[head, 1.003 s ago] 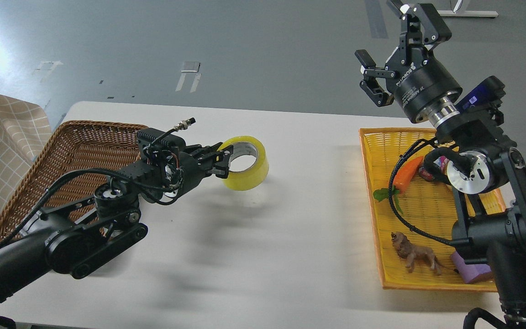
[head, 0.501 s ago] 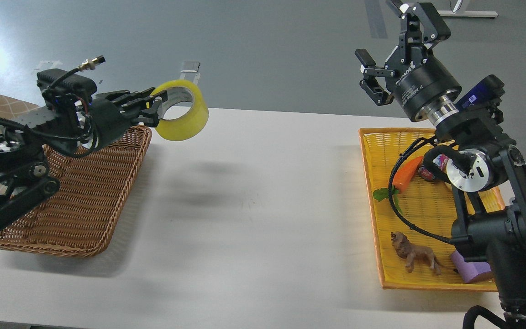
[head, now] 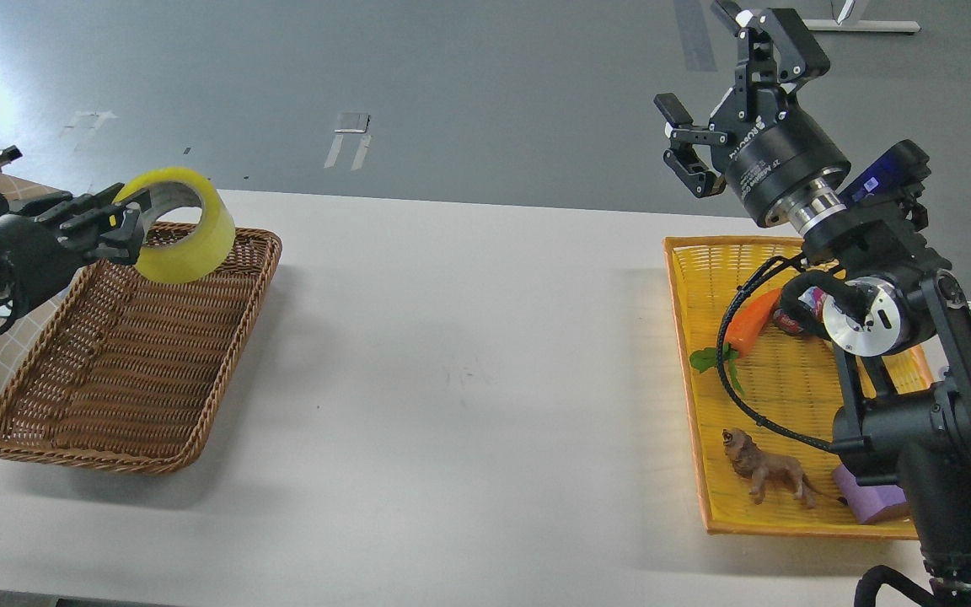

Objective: Place and transfer tape with both arms
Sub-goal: 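Carry the tape roll over the wicker basket and lower it, then release the tape roll into the basket with the left gripper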

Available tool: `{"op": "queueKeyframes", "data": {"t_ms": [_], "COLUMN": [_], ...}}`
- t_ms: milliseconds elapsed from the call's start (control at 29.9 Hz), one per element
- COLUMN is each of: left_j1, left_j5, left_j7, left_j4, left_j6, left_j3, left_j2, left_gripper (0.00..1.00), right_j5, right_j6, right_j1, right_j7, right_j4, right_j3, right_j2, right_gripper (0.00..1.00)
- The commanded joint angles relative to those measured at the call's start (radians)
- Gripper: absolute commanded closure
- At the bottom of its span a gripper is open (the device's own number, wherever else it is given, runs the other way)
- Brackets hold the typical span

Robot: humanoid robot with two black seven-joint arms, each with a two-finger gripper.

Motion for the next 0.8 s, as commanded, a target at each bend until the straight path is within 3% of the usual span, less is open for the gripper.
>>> {"op": "queueKeyframes", "data": {"t_ms": [0,167,602,769], "left_j1": [0.066,0.114,0.175,0.174], "left_j5": [0.000,-0.004,-0.008,-0.008], "left_j7": [-0.025,-0.087,-0.124,-0.188], "left_j4": [0.085,0.127,0.268,0.300], "left_j6": [0.056,0.068,0.119,0.127], "left_j3": [0.002,0.002,0.002,0.002], "left_j2": [-0.006,-0.010,-0.124,-0.142], "left_gripper": [1.00,1.00,1.00,1.00], "right_j5": [0.000,-0.026,-0.040,-0.040], "right_j6": [0.000,0.000,0.000,0.000], "right_j1": [-0.009,-0.024,-0.040,-0.041], "right_j7": [0.000,-0.001,-0.001,-0.001], "right_j4": [0.003,0.002,0.009,0.012], "right_j3": [-0.001,-0.002,-0.002,-0.002], "right_j2": [0.000,0.000,0.000,0.000], "right_gripper": [0.00,0.00,0.00,0.00]}}
